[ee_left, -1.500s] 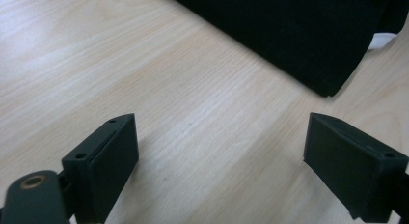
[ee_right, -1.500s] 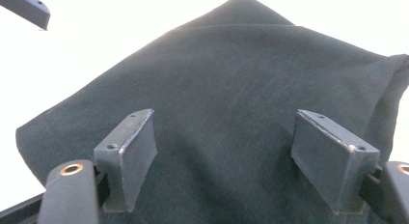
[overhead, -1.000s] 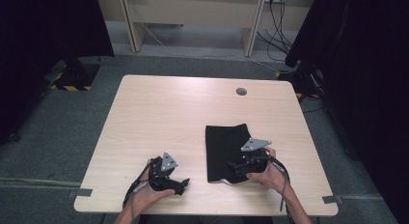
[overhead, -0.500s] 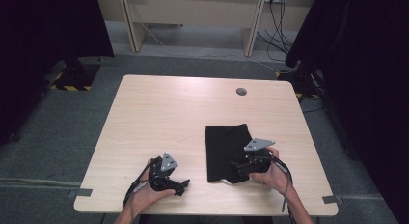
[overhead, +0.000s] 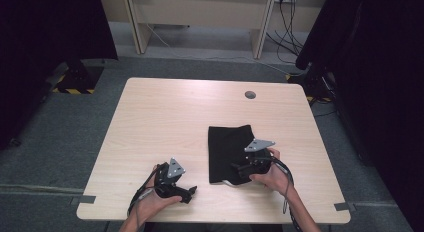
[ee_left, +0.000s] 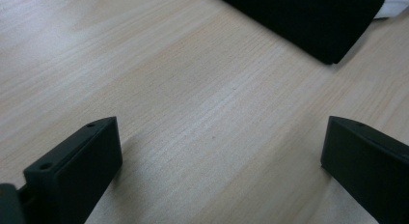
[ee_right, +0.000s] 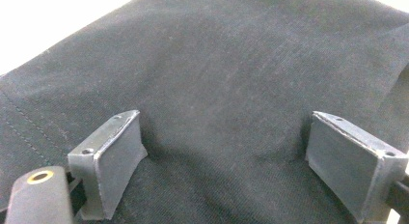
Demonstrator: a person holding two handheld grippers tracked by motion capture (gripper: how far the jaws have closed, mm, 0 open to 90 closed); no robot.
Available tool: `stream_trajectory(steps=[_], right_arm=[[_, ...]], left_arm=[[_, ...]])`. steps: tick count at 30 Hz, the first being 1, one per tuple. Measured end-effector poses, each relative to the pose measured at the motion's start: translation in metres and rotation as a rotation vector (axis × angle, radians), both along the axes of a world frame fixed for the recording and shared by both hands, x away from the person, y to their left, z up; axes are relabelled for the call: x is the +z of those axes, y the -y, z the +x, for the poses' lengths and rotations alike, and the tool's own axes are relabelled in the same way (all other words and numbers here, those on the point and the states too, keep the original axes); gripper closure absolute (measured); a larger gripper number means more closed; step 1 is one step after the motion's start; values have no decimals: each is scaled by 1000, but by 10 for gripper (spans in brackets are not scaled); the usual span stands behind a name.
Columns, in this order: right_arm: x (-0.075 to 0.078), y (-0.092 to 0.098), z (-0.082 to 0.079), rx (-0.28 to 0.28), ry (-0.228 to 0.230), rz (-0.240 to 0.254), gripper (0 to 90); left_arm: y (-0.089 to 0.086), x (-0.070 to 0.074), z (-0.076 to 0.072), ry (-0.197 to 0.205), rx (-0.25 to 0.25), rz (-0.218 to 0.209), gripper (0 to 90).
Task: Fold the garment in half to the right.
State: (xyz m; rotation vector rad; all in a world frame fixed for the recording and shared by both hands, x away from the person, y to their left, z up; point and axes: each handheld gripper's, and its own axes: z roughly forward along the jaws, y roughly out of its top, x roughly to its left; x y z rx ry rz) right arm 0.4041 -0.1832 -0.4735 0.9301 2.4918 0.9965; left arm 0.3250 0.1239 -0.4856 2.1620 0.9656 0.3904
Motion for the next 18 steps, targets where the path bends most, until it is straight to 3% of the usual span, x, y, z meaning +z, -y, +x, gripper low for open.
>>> stream_trajectory(steps=[18], right_arm=[[-1,-32,31,14,4,3,141]], left_arm=[[0,0,0,0,0,0,0]])
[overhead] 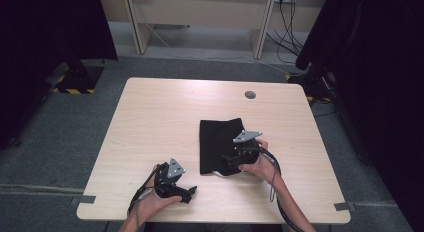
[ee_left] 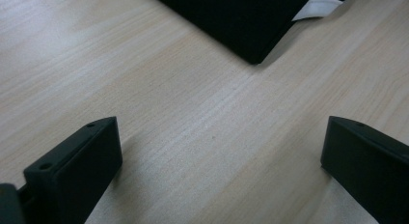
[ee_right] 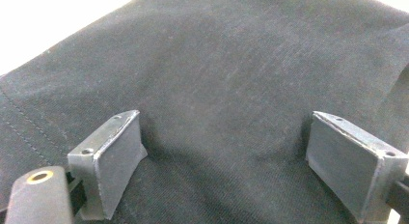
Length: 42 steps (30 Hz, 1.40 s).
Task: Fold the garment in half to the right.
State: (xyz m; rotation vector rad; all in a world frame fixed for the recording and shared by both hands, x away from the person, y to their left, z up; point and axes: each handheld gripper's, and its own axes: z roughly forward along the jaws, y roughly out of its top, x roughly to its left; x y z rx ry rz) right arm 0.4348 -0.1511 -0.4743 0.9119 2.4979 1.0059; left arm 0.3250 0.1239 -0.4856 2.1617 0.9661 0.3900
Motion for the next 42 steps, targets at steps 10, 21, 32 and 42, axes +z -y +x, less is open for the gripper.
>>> stream_trajectory(steps=[10,21,32,42], right_arm=[[-1,-17,14,14,0,12,139],[3,-12,11,3,3,74,157],[10,3,-8,-4,-5,128,150],[13,15,-20,-14,5,131,150]], left_arm=[[0,0,0,0,0,0,0],[0,0,0,0,-1,0,0],[0,0,0,0,0,0,0],[0,0,0,0,0,0,0]])
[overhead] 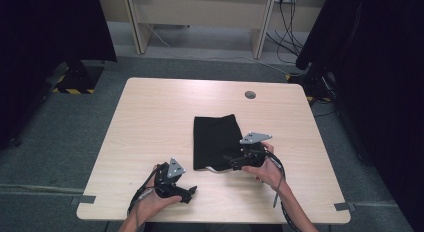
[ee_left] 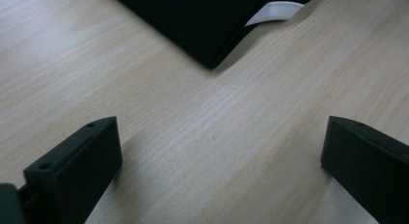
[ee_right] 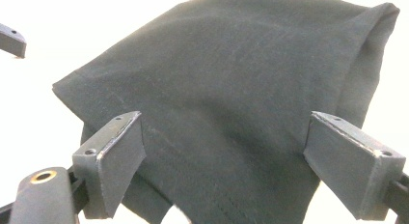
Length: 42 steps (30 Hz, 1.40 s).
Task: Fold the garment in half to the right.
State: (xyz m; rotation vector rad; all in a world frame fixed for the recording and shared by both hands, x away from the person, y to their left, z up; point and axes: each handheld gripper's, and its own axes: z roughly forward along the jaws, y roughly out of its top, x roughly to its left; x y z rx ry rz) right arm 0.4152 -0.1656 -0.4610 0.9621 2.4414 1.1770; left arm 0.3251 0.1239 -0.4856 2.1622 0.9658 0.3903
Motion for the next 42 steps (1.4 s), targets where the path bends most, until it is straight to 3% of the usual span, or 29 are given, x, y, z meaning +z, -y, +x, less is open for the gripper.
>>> stream_trajectory(steps=[29,42], right_arm=[[-1,36,-18,-37,-5,-19,150],[-3,43,-26,-43,-13,-28,150]], left_arm=[[0,0,0,-1,9,1,0],[0,0,0,-1,13,1,0]])
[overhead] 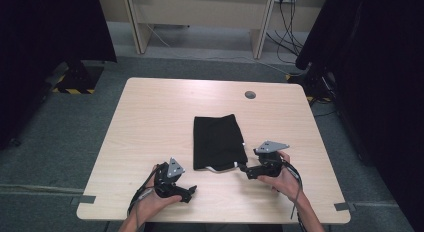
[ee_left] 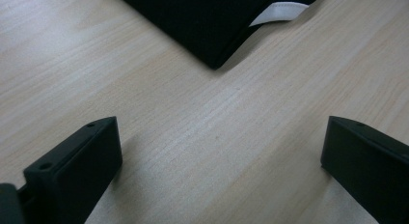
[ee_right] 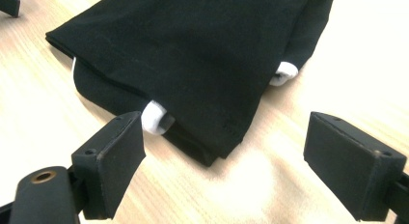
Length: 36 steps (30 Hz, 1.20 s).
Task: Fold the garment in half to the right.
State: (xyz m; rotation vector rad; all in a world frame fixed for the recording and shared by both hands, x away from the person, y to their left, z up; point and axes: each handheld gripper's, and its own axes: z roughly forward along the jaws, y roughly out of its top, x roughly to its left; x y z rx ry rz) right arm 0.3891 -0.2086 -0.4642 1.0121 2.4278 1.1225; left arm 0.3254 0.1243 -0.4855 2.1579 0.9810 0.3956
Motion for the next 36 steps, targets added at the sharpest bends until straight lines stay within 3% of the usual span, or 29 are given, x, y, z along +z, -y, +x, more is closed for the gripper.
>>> stream_trajectory(steps=[7,27,36], right_arm=[[3,5,-7,-7,14,-7,150],[-10,27,-25,-34,-26,-28,148],[-9,37,-33,-47,-13,-47,148]], left_arm=[[0,0,0,0,3,-1,0],[0,0,0,0,6,0,0],[0,0,0,1,6,0,0]])
